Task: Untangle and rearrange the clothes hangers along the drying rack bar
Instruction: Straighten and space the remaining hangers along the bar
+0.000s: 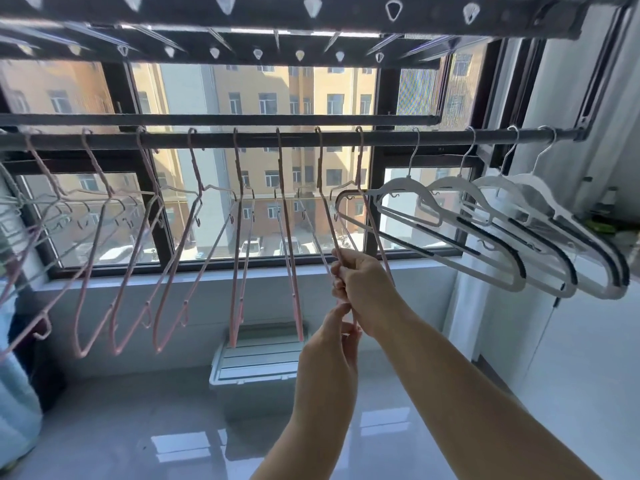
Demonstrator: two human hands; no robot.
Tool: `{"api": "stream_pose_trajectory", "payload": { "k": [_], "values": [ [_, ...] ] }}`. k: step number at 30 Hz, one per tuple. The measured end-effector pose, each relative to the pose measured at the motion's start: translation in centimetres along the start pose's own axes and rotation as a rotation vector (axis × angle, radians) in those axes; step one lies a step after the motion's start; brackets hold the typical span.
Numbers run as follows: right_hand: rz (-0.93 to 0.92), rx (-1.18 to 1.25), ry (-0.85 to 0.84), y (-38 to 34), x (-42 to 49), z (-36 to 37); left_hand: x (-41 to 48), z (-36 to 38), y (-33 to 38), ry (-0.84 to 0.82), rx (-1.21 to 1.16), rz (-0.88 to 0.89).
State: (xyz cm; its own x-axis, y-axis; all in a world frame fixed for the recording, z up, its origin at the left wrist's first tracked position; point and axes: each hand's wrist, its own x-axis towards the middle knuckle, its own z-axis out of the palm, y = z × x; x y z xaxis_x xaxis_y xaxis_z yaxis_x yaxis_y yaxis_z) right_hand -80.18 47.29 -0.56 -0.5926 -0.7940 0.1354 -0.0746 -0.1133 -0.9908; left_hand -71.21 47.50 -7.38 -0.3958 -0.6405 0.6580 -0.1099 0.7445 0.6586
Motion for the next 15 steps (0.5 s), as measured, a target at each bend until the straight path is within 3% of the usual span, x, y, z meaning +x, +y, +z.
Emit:
{"api": "stream_pose_trajectory", "payload": {
  "k": [5, 9, 13, 15],
  "values": [
    [0.014, -0.026, 0.058, -0.6, -0.7, 0.2, -0.1, -0.1, 0.2, -0.029, -0.003, -0.02],
    [-0.111, -0.444, 0.109, -2.1, -2.6, -0.4, -0.2, 0.0, 0.5, -0.05, -0.008, -0.044],
    [-0.379, -0.605, 0.249, -3.9, -3.8, -3.1, -0.4, 0.0, 1.0, -0.067, -0.037, -0.056],
    [-0.347, -0.659, 0.273, -4.0, -3.2, -4.9, -0.6, 0.1, 1.5, -0.04, -0.039, -0.055]
  ]
}}
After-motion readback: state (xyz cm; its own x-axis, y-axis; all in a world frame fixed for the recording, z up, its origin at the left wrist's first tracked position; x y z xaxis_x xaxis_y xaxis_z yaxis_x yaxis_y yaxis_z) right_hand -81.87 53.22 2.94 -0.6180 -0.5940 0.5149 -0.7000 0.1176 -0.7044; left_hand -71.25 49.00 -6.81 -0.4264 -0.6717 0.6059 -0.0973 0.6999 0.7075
